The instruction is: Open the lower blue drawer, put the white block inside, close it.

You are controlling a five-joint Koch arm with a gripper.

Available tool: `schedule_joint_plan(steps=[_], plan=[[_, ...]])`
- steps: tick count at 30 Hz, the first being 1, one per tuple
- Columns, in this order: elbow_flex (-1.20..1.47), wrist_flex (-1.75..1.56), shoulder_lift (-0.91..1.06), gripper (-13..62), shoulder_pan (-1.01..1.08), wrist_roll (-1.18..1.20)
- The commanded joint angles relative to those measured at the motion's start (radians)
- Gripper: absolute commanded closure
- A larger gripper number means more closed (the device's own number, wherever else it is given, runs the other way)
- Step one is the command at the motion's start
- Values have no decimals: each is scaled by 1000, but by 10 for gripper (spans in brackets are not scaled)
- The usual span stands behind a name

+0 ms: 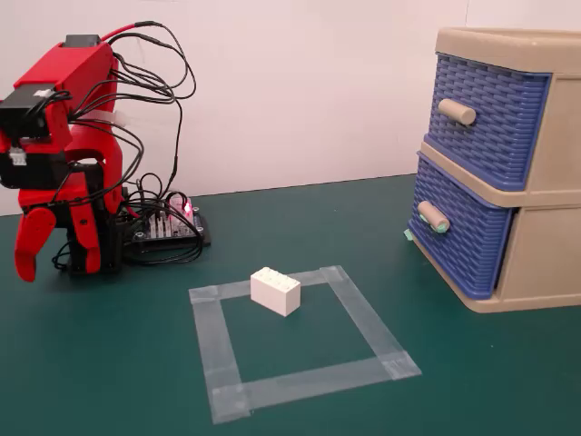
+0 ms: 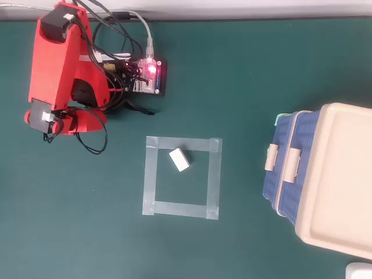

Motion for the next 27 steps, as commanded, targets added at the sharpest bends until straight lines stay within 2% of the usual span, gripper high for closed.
schedule_joint_plan(steps=[1,8,12,14,16,19,22,25,27], plan=[[35,107,40,151,9,18],[-5,120,41,150,18,17],[-308,232,40,153,21,40],[-525,279,28,156,9,126],[-629,281,8,156,-40,252],[-703,276,0,157,-325,534],[-726,186,-9,156,-755,913],[-726,-83,-38,156,-1143,1249],[-715,-310,-107,155,-1327,1408]])
